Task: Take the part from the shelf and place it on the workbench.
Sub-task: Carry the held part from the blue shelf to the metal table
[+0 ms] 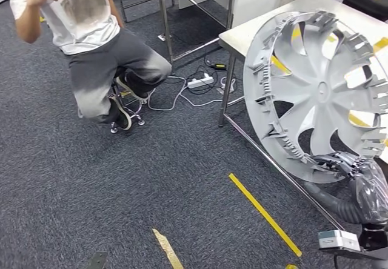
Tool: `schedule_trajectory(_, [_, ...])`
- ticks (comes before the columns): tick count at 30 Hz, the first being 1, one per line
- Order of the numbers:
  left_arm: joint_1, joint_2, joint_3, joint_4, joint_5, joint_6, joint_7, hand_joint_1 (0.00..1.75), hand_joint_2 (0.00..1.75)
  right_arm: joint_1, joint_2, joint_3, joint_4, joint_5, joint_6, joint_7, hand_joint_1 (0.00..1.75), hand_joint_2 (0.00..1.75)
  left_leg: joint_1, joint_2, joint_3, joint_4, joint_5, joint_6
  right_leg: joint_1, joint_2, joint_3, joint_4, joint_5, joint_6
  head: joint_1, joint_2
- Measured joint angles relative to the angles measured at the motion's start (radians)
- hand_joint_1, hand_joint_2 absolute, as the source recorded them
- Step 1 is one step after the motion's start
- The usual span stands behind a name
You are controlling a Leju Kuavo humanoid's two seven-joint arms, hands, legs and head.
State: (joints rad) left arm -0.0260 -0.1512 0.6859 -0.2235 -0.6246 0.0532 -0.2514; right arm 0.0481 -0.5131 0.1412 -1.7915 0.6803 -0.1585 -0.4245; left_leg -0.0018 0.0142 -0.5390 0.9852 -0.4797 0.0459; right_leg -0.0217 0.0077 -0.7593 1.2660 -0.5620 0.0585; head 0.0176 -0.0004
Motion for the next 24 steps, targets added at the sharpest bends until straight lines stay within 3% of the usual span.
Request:
schedule_trajectory(1, [0.000,0.000,0.000,0.000,-0.003,0.000,0.000,0.00,1.75,0.010,0.000,-0.003,-0.002,-0.005,-0.001,-0.003,1.75,1.75,0.000,0.015,0.000,0.000,-0.002,-0.001,-0.003,-0.003,-0.001,0.010,0.003,0.005,0.000,0.000])
schedule_trajectory(2, [0.000,-0.001,0.000,0.000,-0.007,0.002,-0.001,0.00,1.75,0.021,0.000,-0.008,-0.005,-0.011,-0.002,-0.007,1.75,1.75,0.001,0.029,0.001,0.001,-0.004,-0.004,-0.005,-0.008,0.018,-0.019,0.022,0.008,0.000,0.000])
schedule_trajectory(4, [-0.001,-0.001,0.000,0.000,-0.012,0.008,-0.005,0.00,1.75,0.041,0.000,-0.021,-0.014,-0.021,-0.004,-0.018,1.75,1.75,0.001,0.054,0.005,0.004,-0.012,-0.014,-0.006,-0.044,0.100,-0.155,0.074,0.013,0.001,0.000])
schedule_trajectory(6, [-0.003,-0.001,0.002,0.000,-0.017,0.013,-0.012,0.00,1.75,0.052,0.001,-0.028,-0.021,-0.024,-0.005,-0.028,1.75,1.75,-0.003,0.076,0.009,0.011,-0.020,-0.026,-0.001,-0.071,0.158,-0.248,0.096,0.002,-0.001,0.000])
schedule_trajectory(7, [-0.004,-0.001,0.002,0.000,-0.019,0.014,-0.016,0.00,1.75,0.056,0.002,-0.030,-0.023,-0.024,-0.006,-0.030,1.75,1.75,-0.005,0.085,0.011,0.013,-0.023,-0.032,0.003,-0.071,0.164,-0.257,0.094,-0.007,-0.003,0.000])
schedule_trajectory(9, [-0.007,-0.002,0.003,0.000,-0.028,0.013,-0.019,0.00,1.75,0.061,0.003,-0.033,-0.026,-0.025,-0.009,-0.034,1.75,1.75,-0.002,0.100,0.018,0.015,-0.030,-0.041,0.003,-0.047,0.164,-0.255,0.095,-0.024,-0.005,0.000])
schedule_trajectory(10, [-0.008,-0.002,0.003,0.000,-0.034,0.013,-0.019,0.00,1.75,0.061,0.004,-0.034,-0.028,-0.025,-0.010,-0.035,1.75,1.75,0.001,0.091,0.018,0.024,-0.040,-0.046,0.003,-0.036,0.164,-0.256,0.095,-0.031,-0.006,0.000])
schedule_trajectory(12, [-0.007,-0.002,0.003,0.000,-0.049,0.013,-0.011,0.00,1.75,0.060,0.004,-0.032,-0.030,-0.025,-0.009,-0.036,1.75,1.75,0.006,0.043,-0.008,0.095,-0.087,-0.052,0.001,-0.015,0.167,-0.259,0.097,-0.043,-0.009,0.000])
schedule_trajectory(14, [-0.003,-0.001,0.002,0.000,-0.061,0.014,0.003,0.00,1.75,0.052,0.009,-0.025,-0.027,-0.024,-0.008,-0.037,1.75,1.75,0.007,0.002,-0.072,0.231,-0.149,-0.052,0.004,0.009,0.167,-0.258,0.096,-0.051,-0.010,0.000])
schedule_trajectory(15, [0.000,0.001,0.002,0.001,-0.064,0.015,0.007,0.00,1.75,0.044,0.014,-0.020,-0.023,-0.023,-0.008,-0.039,1.75,1.75,0.007,-0.005,-0.101,0.286,-0.164,-0.050,0.006,0.023,0.167,-0.258,0.096,-0.052,-0.010,0.000])
schedule_trajectory(16, [0.004,0.004,0.003,0.001,-0.063,0.015,0.006,0.00,1.75,0.031,0.021,-0.014,-0.016,-0.022,-0.007,-0.039,1.75,1.75,0.006,-0.008,-0.116,0.310,-0.159,-0.047,0.008,0.039,0.167,-0.257,0.096,-0.053,-0.010,0.000])
schedule_trajectory(17, [0.006,0.007,0.005,0.001,-0.060,0.016,0.002,0.00,1.75,0.014,0.027,-0.007,-0.008,-0.020,-0.006,-0.040,1.75,1.75,0.005,-0.011,-0.114,0.293,-0.133,-0.043,0.010,0.056,0.167,-0.256,0.096,-0.054,-0.010,0.000])
schedule_trajectory(18, [0.006,0.013,0.009,0.001,-0.054,0.018,-0.003,0.00,1.75,-0.006,0.034,0.002,0.002,-0.017,-0.005,-0.040,1.75,1.75,0.004,-0.020,-0.097,0.242,-0.092,-0.037,0.011,0.072,0.168,-0.254,0.096,-0.054,-0.010,0.000])
schedule_trajectory(20, [0.003,0.025,0.019,0.001,-0.043,0.020,-0.013,0.00,1.75,-0.056,0.051,0.025,0.030,-0.014,-0.003,-0.040,1.75,1.75,0.003,-0.066,-0.049,0.113,-0.024,-0.027,0.010,0.101,0.165,-0.251,0.098,-0.051,-0.010,0.000])
schedule_trajectory(22, [0.000,0.034,0.031,0.001,-0.032,0.025,-0.016,0.00,1.75,-0.109,0.074,0.051,0.065,-0.015,-0.004,-0.040,1.75,1.75,0.003,-0.098,-0.025,0.046,-0.008,-0.023,0.006,0.127,0.155,-0.250,0.103,-0.042,-0.011,0.000])
schedule_trajectory(24, [-0.003,0.034,0.043,0.001,-0.020,0.031,-0.019,0.00,1.75,-0.148,0.087,0.069,0.093,-0.020,-0.007,-0.041,1.75,1.75,0.002,-0.084,-0.021,0.033,-0.009,-0.021,0.001,0.148,0.143,-0.253,0.111,-0.029,-0.013,0.000])
